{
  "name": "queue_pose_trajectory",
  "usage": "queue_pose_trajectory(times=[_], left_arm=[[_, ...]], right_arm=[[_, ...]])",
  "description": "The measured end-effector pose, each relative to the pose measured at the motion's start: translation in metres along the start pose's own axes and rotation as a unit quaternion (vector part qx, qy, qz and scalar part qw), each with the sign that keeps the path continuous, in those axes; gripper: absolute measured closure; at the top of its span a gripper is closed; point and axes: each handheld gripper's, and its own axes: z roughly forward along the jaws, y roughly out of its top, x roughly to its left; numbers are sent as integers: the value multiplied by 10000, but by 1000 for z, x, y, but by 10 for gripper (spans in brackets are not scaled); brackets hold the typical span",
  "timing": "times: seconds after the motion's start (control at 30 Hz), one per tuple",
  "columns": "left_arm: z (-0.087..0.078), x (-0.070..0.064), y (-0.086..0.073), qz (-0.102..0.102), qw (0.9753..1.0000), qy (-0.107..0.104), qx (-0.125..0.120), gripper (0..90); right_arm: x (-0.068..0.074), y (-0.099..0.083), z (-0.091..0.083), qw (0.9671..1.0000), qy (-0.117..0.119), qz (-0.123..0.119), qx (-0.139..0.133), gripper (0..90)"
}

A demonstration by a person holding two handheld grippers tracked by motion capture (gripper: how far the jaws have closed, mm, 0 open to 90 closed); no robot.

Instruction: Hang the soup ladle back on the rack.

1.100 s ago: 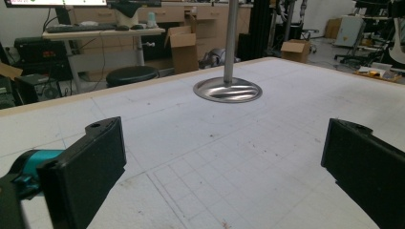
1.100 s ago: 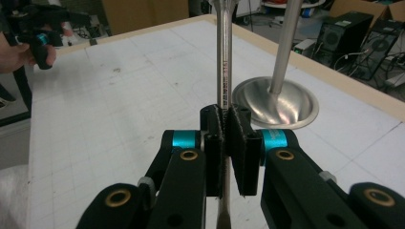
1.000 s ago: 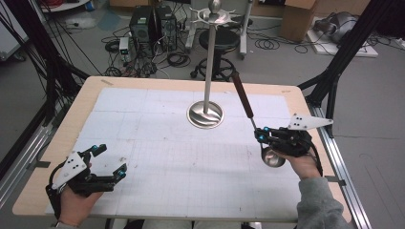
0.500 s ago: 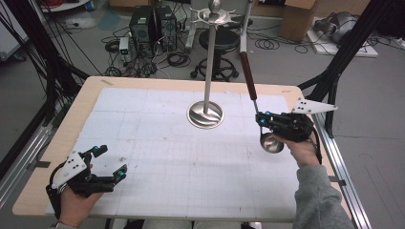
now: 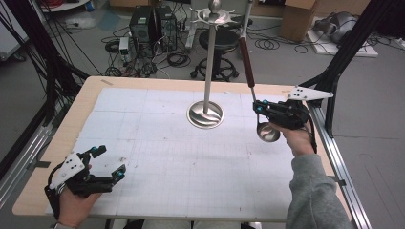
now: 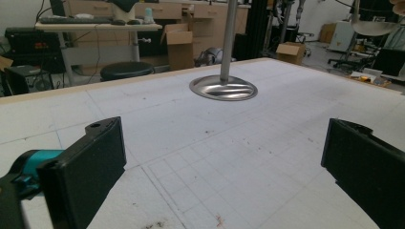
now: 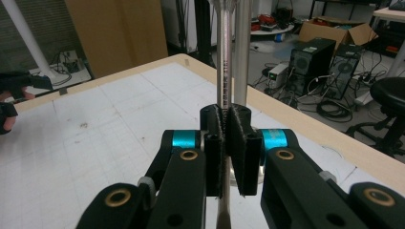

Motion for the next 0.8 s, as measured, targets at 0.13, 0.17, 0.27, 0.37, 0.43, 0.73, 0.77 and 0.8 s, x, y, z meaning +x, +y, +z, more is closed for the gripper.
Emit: queue_pose_trajectory(times=[0.13, 0.17, 0.27, 0.37, 0.43, 0.73, 0.77, 0.8], left_arm=[[-2, -1, 0, -9, 10000, 21, -38, 18], [-2, -1, 0, -14, 10000, 16, -39, 18], [-3, 0, 0, -22, 10000, 18, -24, 18], [-3, 1, -1, -25, 10000, 30, -17, 18], [-2, 2, -1, -27, 10000, 19, -6, 18], [-2, 2, -2, -57, 10000, 20, -17, 18], [-2, 3, -2, -54, 10000, 21, -29, 18], [-2, 3, -2, -68, 10000, 28, -24, 18]], right_arm=[[-2, 4, 2, 10000, -40, 17, -68, 848], [-2, 5, 2, 10000, -29, 37, -73, 848], [-5, 9, 4, 9999, -36, 73, -103, 848], [-8, 11, 5, 9999, -45, 61, -126, 848], [-10, 13, 6, 9999, -50, 61, -138, 848], [-21, 16, 15, 9996, -91, 163, -193, 848], [-22, 16, 15, 9996, -101, 171, -206, 848], [-23, 17, 16, 9996, -93, 181, -208, 848]])
